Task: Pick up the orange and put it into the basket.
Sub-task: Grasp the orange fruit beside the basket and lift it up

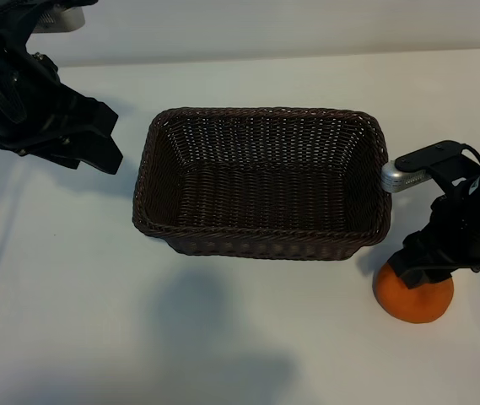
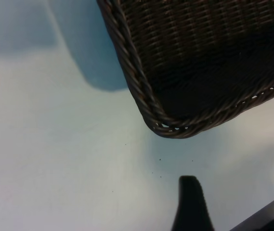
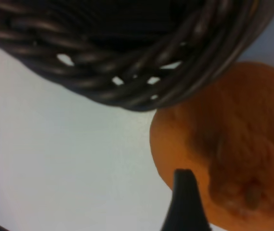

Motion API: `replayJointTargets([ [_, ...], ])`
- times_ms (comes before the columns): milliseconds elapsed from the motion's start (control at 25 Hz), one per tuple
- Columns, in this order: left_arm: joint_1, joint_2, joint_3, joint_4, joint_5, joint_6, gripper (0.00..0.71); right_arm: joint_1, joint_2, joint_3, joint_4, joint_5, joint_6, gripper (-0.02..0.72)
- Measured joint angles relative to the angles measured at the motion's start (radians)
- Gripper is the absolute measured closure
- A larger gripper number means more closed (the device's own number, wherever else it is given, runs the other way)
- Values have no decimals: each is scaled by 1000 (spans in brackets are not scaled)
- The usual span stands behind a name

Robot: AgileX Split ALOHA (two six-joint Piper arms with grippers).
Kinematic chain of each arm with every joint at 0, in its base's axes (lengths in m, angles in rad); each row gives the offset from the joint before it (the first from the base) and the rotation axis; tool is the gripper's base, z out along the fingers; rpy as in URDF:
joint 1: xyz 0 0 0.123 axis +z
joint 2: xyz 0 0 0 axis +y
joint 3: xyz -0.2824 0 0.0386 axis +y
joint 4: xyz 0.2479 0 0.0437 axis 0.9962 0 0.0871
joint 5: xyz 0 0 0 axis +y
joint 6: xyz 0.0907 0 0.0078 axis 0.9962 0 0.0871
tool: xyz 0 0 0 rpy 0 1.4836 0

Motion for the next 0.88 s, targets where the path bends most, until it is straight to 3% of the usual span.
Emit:
replayJointTargets([
  [880, 0, 0, 0, 0, 0, 0, 189, 0, 33, 0, 12, -31, 0, 207],
])
